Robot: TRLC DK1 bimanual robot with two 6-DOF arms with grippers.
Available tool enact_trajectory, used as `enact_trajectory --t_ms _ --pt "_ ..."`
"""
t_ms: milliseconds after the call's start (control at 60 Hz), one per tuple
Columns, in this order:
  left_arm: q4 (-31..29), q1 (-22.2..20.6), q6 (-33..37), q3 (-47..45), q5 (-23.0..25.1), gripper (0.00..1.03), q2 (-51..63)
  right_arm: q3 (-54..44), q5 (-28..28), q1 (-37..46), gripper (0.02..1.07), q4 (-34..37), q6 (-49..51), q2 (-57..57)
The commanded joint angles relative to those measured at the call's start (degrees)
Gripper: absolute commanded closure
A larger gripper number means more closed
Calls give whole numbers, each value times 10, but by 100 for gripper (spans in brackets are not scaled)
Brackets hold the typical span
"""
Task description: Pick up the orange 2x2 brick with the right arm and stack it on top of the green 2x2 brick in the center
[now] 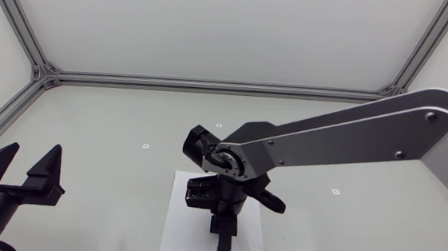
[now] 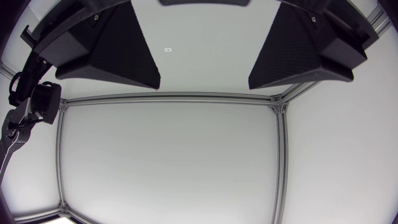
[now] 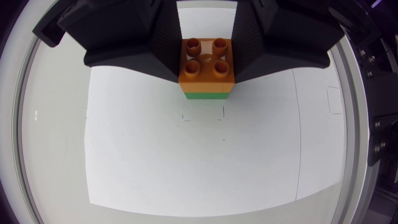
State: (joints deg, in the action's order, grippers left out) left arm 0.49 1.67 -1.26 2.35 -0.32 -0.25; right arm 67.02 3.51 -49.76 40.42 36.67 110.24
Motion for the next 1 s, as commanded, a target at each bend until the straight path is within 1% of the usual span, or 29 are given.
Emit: enact_trajectory --t_ms 0,483,983 --pt "-8 3 7 -23 2 4 -5 -15 10 -4 84 -2 10 -6" --pt "-8 3 7 -23 2 4 -5 29 12 -10 84 5 2 4" --pt "-8 3 7 -23 2 4 -5 37 11 -7 84 5 4 27"
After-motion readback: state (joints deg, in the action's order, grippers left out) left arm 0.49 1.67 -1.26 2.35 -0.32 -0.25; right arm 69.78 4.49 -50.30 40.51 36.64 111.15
